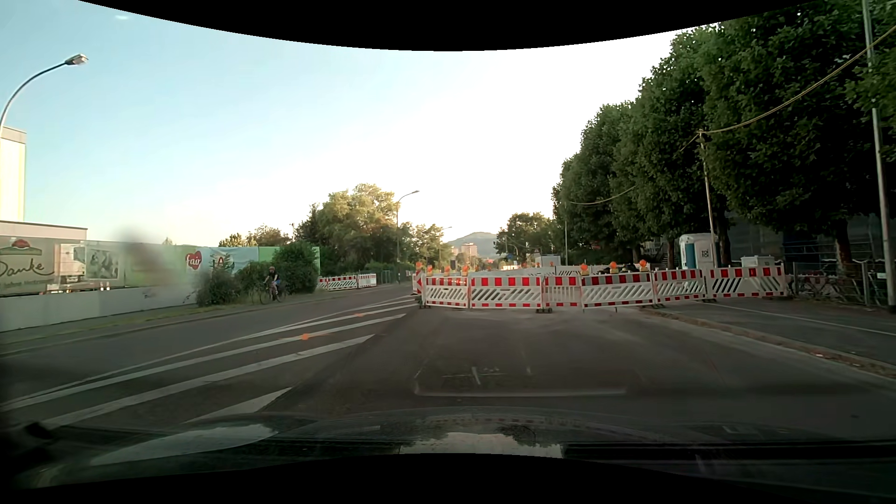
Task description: Follow the waypoints while adhering to traffic rules and regulations
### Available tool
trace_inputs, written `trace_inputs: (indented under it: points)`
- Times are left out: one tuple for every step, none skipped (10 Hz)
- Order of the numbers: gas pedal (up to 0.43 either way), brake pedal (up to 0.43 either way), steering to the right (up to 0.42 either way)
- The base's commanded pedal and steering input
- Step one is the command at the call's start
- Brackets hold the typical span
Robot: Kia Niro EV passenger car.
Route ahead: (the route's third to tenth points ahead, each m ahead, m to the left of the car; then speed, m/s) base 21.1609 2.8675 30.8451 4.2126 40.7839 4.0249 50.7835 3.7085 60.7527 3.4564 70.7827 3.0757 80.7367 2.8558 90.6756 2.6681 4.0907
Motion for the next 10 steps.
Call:
trace_inputs:
  points:
    - [0.228,0.000,-0.131]
    - [0.220,0.000,-0.149]
    - [0.197,0.000,-0.164]
    - [0.177,0.000,-0.172]
    - [0.169,0.000,-0.178]
    - [0.157,0.000,-0.185]
    - [0.138,0.000,-0.198]
    - [0.130,0.000,-0.205]
    - [0.118,0.000,-0.209]
    - [0.118,0.000,-0.209]
